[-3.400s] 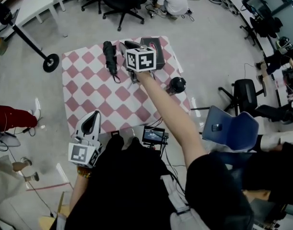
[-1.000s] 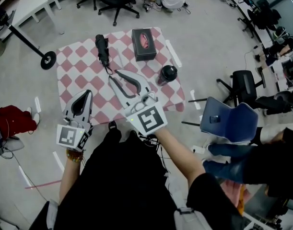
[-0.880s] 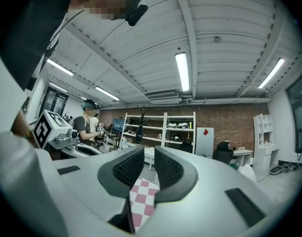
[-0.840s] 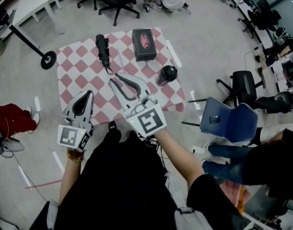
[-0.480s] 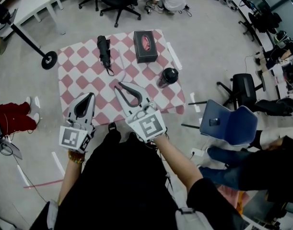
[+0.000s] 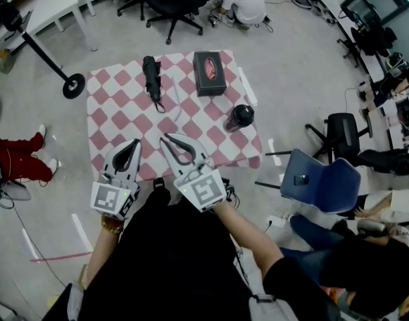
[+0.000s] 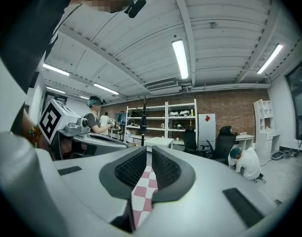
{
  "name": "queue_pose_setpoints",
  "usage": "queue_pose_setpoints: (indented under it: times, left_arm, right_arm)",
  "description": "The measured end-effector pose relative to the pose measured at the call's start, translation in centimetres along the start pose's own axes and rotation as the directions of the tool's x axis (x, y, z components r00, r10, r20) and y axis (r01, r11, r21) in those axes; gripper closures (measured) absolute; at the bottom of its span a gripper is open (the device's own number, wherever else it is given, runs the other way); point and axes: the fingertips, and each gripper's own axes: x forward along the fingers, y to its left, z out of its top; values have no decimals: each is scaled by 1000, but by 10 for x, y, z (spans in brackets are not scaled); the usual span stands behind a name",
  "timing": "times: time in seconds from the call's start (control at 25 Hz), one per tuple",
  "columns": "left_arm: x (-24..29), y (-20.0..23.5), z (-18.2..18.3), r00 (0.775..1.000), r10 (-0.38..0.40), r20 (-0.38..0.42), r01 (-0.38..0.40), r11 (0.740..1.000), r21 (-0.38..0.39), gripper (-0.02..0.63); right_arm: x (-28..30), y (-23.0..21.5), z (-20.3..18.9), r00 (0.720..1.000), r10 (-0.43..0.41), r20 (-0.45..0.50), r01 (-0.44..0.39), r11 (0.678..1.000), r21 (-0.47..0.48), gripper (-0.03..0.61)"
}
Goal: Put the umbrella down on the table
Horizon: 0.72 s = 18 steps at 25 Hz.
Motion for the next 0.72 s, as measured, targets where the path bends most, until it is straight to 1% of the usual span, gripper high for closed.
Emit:
queue_pose_setpoints:
  times: [0.12,0.52,0.72]
  left_arm:
    - [-2,2,-4,1000,8,-6,-9,1000,-8,600]
    - [-10,7,-18,1000,21,-22,-22,999,-41,600]
    - [-14,12,-24,999,30,-32,-31,998,-49,600]
  right_arm:
    - [4,7,-3,1000,6,-9,-6,1000,3,537]
    - [11,29,-23,998,7,-68,-1,997,76,543]
    - [16,37,-25,998,18,-65,-12,995,97,543]
